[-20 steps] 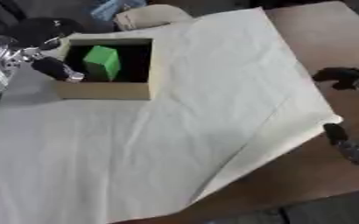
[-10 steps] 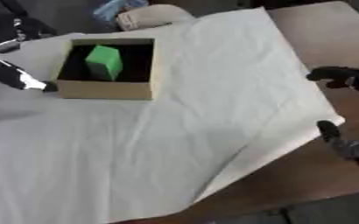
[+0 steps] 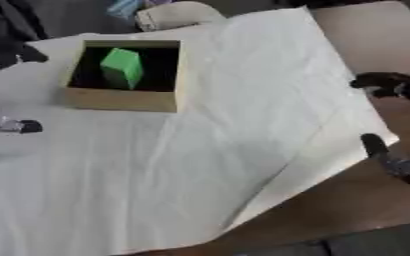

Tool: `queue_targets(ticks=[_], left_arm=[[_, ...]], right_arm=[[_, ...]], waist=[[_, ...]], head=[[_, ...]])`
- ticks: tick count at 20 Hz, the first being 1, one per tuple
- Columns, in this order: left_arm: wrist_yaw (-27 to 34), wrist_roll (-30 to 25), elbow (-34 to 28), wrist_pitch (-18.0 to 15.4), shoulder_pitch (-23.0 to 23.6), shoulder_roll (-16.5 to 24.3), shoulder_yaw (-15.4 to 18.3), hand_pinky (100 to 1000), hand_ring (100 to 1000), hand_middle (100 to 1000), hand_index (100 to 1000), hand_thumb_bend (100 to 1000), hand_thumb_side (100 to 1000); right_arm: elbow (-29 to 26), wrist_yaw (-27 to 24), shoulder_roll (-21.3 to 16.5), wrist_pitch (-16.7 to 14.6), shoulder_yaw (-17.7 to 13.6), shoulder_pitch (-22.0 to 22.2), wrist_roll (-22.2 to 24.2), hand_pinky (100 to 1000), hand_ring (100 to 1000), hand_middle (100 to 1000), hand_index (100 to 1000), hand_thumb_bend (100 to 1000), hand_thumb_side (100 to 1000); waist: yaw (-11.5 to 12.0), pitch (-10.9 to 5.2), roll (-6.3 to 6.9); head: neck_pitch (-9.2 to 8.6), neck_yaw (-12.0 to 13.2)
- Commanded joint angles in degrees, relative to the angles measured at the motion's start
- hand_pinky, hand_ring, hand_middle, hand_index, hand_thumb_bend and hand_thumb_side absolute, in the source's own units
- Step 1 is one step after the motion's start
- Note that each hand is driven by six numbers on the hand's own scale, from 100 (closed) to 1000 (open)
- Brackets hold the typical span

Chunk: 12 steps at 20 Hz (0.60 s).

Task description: Pick up objects on the table and place them in the box.

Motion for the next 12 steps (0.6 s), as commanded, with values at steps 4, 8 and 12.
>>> queue_targets(ticks=[4, 8, 12], left_arm=[[5.6, -5.0, -9.5, 2.3, 6.3, 2.4, 2.7, 850, 796, 781, 922, 644, 683], [7.5, -8.3, -14.9, 4.7, 8.7, 2.1, 3.4, 851, 796, 779, 920, 635, 681], [8.6, -11.4, -19.0, 7.4, 10.6, 1.7, 3.4, 851, 795, 778, 919, 628, 676]], right_arm=[[-1.1, 0.2, -1.0, 0.0, -0.7, -0.4, -0.2, 892, 1000, 892, 1000, 100, 155], [-1.1, 0.2, -1.1, 0.0, -0.8, -0.2, -0.2, 892, 1000, 892, 1000, 100, 154], [-1.1, 0.2, -1.2, 0.0, -0.8, -0.2, -0.3, 892, 1000, 892, 1000, 100, 149]], waist=[[0.1, -1.08, -0.27], [0.2, -1.22, -0.34], [0.1, -1.33, -0.33]], head=[[0.21, 0.4], [0.42, 0.3], [0.46, 0.2]])
